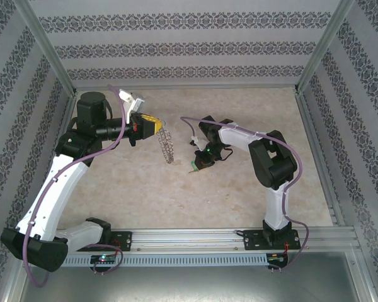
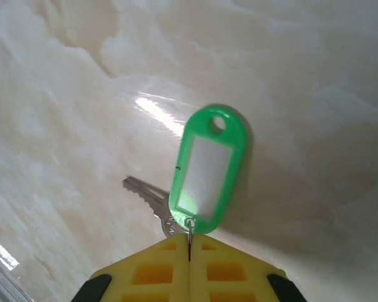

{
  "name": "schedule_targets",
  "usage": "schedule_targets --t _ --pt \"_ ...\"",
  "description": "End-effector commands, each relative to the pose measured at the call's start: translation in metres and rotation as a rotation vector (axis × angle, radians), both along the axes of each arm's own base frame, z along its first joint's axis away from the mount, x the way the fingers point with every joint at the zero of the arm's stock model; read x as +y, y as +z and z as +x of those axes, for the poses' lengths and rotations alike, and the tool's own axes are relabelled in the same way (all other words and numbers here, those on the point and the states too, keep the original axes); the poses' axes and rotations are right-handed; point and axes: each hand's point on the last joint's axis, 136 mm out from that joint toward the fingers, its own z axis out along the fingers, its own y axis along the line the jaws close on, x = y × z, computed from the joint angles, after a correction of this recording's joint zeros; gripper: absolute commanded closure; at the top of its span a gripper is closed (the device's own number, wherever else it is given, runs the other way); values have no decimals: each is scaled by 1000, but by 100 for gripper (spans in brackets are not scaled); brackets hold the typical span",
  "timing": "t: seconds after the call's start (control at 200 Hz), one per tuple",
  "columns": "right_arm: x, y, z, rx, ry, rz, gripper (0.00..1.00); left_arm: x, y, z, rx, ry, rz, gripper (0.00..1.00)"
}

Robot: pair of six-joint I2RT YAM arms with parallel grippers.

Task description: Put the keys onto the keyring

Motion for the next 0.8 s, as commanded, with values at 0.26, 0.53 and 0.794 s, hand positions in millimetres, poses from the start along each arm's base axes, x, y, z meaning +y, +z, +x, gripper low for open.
schedule_targets --t 0.26,0.53,0.794 --pt "30 133 12 -360 167 256 100 3 31 0 -95 -2 -33 100" --pt "53 271 12 -662 265 515 100 4 45 4 -145 6 -20 100" --pt "72 364 -12 -860 344 663 100 11 71 -9 -226 10 54 100"
